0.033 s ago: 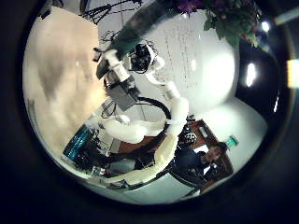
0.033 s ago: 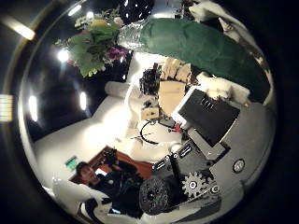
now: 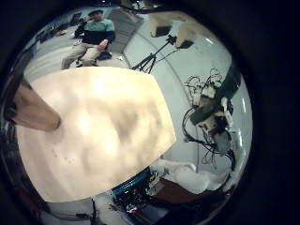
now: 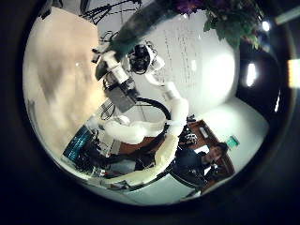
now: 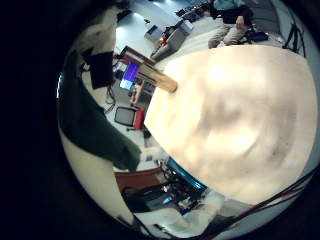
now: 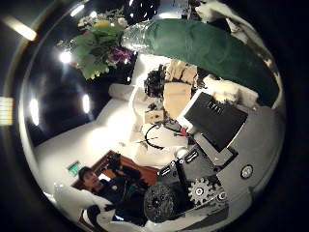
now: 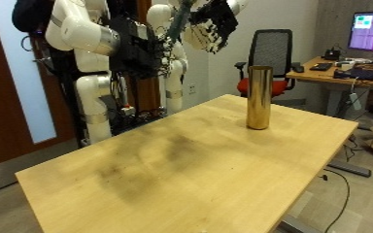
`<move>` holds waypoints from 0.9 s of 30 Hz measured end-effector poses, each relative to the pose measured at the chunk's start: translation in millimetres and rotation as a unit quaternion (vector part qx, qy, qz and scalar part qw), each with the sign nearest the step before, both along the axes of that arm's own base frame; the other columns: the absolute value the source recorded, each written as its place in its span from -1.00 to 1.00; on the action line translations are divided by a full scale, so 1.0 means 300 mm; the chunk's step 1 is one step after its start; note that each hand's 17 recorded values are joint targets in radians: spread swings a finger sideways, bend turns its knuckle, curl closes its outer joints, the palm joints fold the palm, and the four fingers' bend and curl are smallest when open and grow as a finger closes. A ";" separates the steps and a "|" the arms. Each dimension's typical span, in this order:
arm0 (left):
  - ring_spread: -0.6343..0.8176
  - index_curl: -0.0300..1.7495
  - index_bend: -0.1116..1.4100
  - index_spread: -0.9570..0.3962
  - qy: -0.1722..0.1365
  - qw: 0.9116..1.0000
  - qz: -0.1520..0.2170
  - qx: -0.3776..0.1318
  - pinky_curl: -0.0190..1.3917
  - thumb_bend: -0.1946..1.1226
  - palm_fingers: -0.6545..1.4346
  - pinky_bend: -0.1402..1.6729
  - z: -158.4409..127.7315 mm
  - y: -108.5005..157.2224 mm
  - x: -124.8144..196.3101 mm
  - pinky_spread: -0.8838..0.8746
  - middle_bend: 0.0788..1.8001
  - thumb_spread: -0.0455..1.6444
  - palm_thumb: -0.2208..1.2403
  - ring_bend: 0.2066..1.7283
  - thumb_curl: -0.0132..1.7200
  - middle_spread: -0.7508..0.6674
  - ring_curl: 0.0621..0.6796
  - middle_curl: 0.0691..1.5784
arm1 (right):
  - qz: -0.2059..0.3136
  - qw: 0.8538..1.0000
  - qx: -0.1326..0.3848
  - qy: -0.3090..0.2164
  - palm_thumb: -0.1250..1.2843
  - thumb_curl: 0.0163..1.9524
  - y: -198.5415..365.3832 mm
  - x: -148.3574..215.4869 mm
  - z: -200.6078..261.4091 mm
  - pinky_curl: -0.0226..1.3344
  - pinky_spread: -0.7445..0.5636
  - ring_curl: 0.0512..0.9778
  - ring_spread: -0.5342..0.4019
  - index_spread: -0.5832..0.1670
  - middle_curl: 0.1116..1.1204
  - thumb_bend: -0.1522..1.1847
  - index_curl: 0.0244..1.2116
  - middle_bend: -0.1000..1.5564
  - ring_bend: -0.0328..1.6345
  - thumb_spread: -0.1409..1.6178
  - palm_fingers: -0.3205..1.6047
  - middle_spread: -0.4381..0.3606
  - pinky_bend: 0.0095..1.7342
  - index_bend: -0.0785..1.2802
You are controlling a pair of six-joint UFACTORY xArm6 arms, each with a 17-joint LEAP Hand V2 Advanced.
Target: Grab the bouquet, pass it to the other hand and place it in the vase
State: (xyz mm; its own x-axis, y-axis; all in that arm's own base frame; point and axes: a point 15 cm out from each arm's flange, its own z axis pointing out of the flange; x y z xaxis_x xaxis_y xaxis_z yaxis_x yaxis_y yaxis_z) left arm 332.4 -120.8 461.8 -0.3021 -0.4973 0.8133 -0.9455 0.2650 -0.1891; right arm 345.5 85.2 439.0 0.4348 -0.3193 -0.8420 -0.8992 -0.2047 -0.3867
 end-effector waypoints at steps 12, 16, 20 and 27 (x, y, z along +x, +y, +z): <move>0.52 -0.68 -0.66 0.86 0.029 0.998 -0.003 -0.061 -0.54 -0.76 -0.23 -0.45 0.051 -0.037 -0.020 0.48 -0.76 -0.07 -0.44 -0.38 -0.59 0.66 -0.55 -0.65 | 0.060 0.998 0.008 -0.011 0.86 -0.02 0.146 -0.089 -0.038 0.31 -0.24 0.26 -0.25 -0.23 0.32 -0.80 0.76 0.77 0.78 -0.49 0.50 -0.23 0.38 0.59; 0.53 -0.68 -0.66 0.86 0.038 0.996 -0.009 -0.086 -0.53 -0.75 -0.22 -0.42 0.075 -0.061 -0.025 0.48 -0.75 -0.05 -0.40 -0.38 -0.59 0.65 -0.57 -0.65 | 0.076 0.997 0.009 -0.013 0.86 -0.01 0.181 -0.124 -0.052 0.33 -0.23 0.26 -0.24 -0.23 0.32 -0.80 0.76 0.77 0.78 -0.50 0.50 -0.23 0.37 0.59; 0.52 -0.69 -0.67 0.85 0.048 0.994 -0.022 -0.096 -0.53 -0.76 -0.20 -0.40 0.082 -0.074 -0.038 0.47 -0.70 -0.03 -0.36 -0.38 -0.60 0.57 -0.59 -0.63 | 0.091 0.996 0.008 -0.010 0.86 -0.01 0.224 -0.144 -0.072 0.37 -0.23 0.27 -0.25 -0.22 0.32 -0.80 0.77 0.77 0.77 -0.51 0.50 -0.23 0.35 0.59; 0.32 -0.68 -0.64 0.77 0.067 0.989 -0.041 -0.129 -0.55 -0.75 -0.07 -0.42 0.092 -0.113 -0.053 0.32 -0.50 0.00 -0.30 -0.37 -0.60 0.15 -0.63 -0.56 | 0.086 0.996 -0.009 -0.027 0.85 -0.02 0.252 -0.124 -0.084 0.42 -0.23 0.28 -0.25 -0.20 0.32 -0.80 0.77 0.78 0.78 -0.53 0.50 -0.23 0.32 0.60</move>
